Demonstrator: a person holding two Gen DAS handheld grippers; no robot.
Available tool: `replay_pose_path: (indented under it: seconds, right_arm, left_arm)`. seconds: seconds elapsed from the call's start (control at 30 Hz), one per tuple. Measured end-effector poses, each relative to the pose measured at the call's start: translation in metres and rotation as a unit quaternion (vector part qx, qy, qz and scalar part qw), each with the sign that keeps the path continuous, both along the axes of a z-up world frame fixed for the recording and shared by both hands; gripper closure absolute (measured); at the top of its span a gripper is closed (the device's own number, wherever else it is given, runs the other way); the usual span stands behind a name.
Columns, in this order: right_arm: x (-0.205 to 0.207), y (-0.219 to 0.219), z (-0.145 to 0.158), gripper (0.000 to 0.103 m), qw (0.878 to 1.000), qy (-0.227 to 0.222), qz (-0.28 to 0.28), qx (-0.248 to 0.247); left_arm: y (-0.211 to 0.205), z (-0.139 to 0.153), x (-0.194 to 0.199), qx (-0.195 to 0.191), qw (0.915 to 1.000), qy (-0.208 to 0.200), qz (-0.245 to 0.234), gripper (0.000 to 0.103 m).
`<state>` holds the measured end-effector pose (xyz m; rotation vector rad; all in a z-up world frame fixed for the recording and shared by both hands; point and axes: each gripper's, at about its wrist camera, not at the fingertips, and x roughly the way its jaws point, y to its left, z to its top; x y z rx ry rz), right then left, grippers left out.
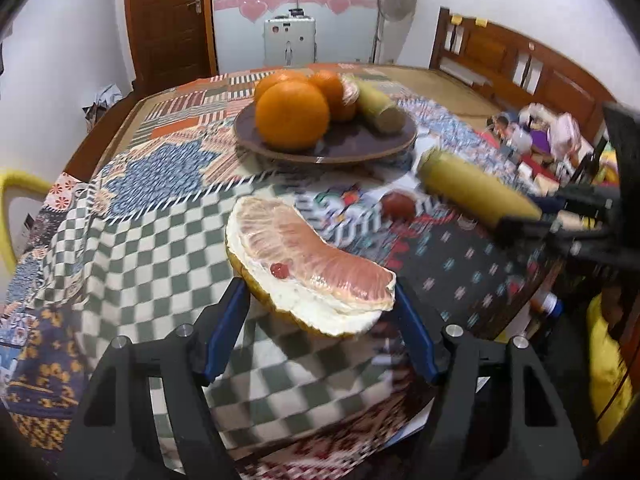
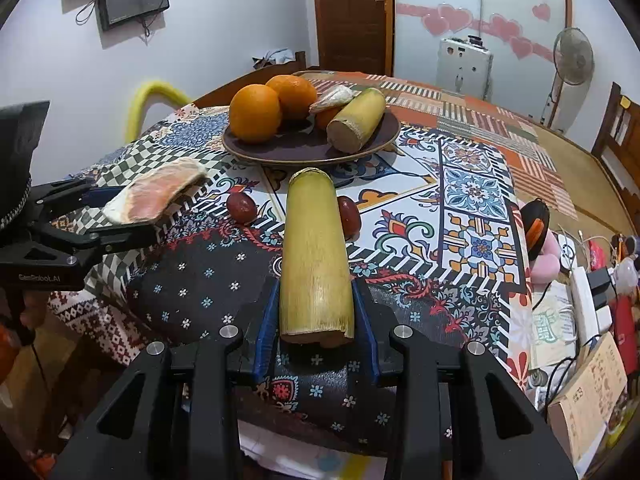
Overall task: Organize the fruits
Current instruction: 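Grasp the pomelo segment with left tool while right tool grasps the yellow cylindrical fruit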
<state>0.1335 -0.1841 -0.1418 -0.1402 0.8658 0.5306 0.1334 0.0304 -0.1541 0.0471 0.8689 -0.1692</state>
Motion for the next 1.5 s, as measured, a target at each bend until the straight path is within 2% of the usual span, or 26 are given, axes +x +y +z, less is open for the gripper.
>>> replay_pose_path:
  seconds: [0.23, 0.47, 0.57, 0.77, 0.9, 1.07, 1.33, 1.5]
  right_arm:
    - [0.011, 0.004, 0.002, 0.069, 1.0, -0.003, -0.002, -0.006]
    - [0.022, 0.011, -0.002, 0.068, 1.0, 0.0, 0.002, -0.015]
    - [0.025, 0.015, -0.004, 0.067, 1.0, 0.001, 0.003, -0.017]
    - [0.029, 0.019, -0.004, 0.067, 1.0, -0.003, 0.005, -0.014]
    - [0.03, 0.02, -0.005, 0.067, 1.0, -0.006, 0.006, -0.013]
    - [0.031, 0.022, -0.006, 0.069, 1.0, -0.012, 0.003, -0.014]
    - [0.025, 0.016, -0.001, 0.07, 1.0, -0.018, -0.004, 0.002]
    - [0.019, 0.007, 0.011, 0.07, 0.999, -0.03, -0.016, 0.019]
  left_arm:
    - [0.005, -0.008, 0.0, 0.012, 0.9998, 0.017, -0.003, 0.031]
    - [0.005, -0.009, 0.017, -0.007, 0.9994, 0.032, 0.013, 0.021]
    - [0.007, -0.008, 0.023, -0.018, 0.9991, 0.034, 0.019, 0.021]
    - [0.008, -0.01, 0.04, -0.012, 0.9988, 0.033, 0.035, 0.021]
    - [0.007, -0.01, 0.049, -0.008, 0.9989, 0.029, 0.037, 0.029]
    - [0.011, -0.009, 0.052, -0.004, 0.9985, 0.019, 0.05, 0.05]
    - [0.013, -0.004, 0.05, -0.012, 0.9986, 0.019, 0.049, 0.052]
    - [0.01, 0.015, 0.04, -0.015, 0.9987, -0.008, 0.048, 0.052]
